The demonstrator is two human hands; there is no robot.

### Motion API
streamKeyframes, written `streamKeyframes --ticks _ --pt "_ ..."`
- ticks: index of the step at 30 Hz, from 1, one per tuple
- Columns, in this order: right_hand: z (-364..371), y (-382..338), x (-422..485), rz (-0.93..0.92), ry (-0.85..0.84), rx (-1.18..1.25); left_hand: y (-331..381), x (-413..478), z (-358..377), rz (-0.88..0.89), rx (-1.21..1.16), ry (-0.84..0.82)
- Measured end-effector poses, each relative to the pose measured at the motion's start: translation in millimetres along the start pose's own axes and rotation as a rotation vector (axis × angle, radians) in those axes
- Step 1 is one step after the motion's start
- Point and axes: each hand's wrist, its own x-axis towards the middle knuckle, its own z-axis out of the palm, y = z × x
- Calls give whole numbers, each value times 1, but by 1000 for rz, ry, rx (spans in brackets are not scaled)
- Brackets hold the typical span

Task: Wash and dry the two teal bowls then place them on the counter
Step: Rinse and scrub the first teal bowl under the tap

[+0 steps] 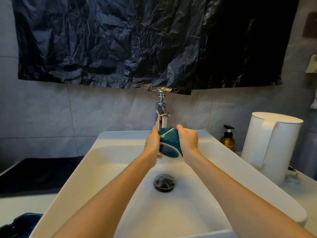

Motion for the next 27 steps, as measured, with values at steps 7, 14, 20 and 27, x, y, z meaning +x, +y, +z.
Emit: streamKeyframes --ticks 7,14,20,27 --pt "-2 2 0 60 -33 131 -4 -9 0 -332 -524 -270" --pt "7 -4 -8 -183 -115 -137 -5 8 -5 -53 -307 -15" --pt "5 -4 -5 186 -22 72 -19 1 3 449 76 68" --pt "-3 0 -3 -23 31 -133 2 2 -4 257 273 -100"
